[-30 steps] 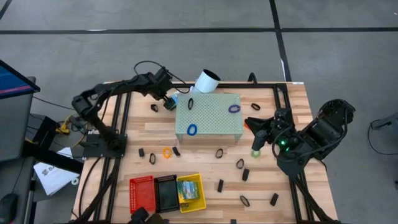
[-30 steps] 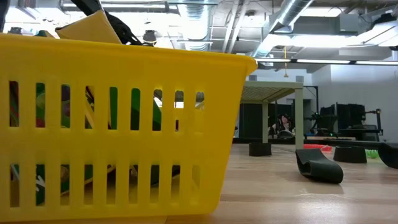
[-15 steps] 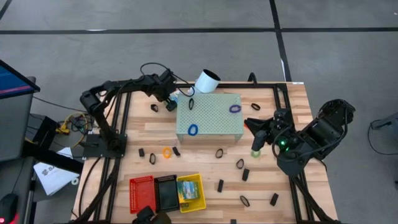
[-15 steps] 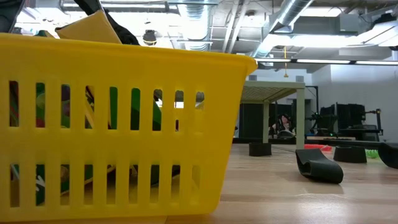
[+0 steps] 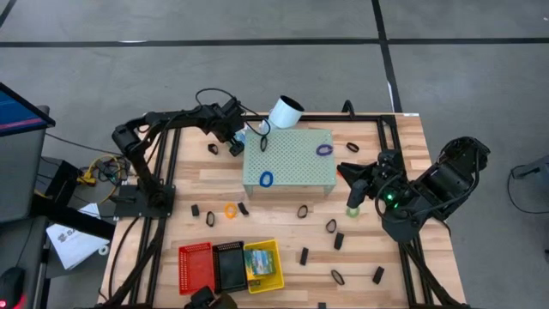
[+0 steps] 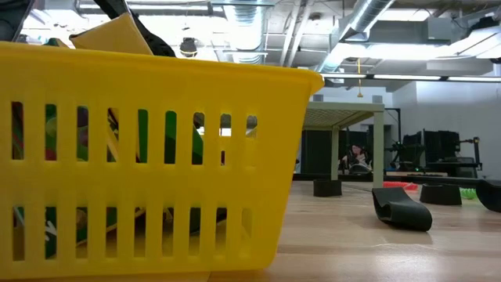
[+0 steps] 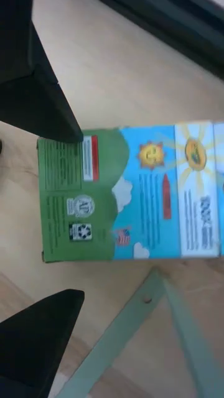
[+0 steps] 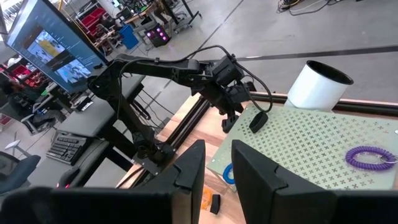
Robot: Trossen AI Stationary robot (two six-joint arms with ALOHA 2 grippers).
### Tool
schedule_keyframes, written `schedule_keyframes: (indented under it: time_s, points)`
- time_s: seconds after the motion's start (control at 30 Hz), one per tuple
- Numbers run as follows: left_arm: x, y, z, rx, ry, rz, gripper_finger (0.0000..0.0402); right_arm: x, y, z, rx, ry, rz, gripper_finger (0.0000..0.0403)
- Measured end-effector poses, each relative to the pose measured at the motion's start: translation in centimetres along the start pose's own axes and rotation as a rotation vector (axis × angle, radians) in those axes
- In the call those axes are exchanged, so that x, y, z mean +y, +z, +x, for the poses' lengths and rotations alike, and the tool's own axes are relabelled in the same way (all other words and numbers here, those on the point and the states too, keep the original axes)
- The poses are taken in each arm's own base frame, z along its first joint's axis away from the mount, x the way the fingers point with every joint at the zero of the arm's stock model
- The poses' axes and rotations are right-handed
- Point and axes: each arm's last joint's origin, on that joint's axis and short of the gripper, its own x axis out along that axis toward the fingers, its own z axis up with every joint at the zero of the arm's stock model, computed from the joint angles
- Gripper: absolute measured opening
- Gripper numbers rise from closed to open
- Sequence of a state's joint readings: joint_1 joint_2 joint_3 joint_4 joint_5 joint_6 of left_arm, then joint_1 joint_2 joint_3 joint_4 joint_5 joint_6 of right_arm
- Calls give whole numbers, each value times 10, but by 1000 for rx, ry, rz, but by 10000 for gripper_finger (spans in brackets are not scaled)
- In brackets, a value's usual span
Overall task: Pick & Place Office Desk Supplies
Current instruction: Put the yellow crayon box into the yellow bin
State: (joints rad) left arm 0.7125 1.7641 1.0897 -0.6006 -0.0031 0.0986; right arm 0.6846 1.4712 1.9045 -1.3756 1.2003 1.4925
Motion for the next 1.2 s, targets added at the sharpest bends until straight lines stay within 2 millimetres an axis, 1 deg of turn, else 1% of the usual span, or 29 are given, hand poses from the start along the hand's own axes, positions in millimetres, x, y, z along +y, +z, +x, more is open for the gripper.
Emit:
schedule_keyframes:
  time_s: [0.7, 0.9, 1.2]
  points:
    - [2, 0, 2, 8, 49, -7, 400, 1, 0, 0, 7, 3, 8, 77]
    - [6, -3, 2, 27, 55, -18, 400, 1, 0, 0, 7, 3, 8, 77]
    - [5, -2, 2, 16, 2, -16, 400, 1, 0, 0, 7, 3, 8, 77]
